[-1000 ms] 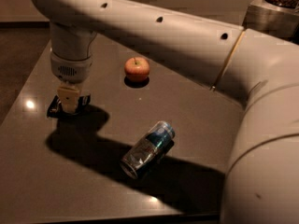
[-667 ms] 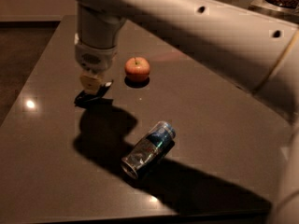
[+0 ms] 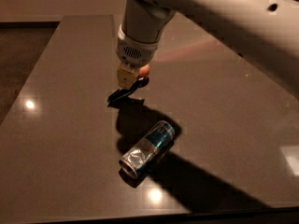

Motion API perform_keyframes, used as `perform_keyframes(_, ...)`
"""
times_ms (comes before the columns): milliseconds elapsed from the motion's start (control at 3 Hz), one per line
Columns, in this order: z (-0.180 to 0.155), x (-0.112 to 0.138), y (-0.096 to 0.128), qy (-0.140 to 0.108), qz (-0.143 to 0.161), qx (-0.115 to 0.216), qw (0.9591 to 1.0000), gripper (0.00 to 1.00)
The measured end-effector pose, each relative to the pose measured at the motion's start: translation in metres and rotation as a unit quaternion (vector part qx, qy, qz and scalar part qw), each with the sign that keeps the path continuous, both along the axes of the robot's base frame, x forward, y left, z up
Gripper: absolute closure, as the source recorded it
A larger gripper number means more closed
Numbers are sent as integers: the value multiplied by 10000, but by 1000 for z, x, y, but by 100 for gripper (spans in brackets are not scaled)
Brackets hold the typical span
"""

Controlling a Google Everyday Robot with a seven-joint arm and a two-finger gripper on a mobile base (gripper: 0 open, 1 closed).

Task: Move rxbar chocolate near redbull can

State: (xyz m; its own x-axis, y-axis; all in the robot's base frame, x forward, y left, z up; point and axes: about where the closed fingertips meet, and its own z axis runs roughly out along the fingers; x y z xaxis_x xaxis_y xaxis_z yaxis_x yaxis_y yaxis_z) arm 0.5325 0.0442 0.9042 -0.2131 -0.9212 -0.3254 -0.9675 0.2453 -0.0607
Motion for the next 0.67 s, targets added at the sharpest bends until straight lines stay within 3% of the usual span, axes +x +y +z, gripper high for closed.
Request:
perform_keyframes(333,-5,-11,-47,115,-302,-29,9995,100)
perform_keyframes(667,-8,-22,-79,199,-460,-54,9987,100)
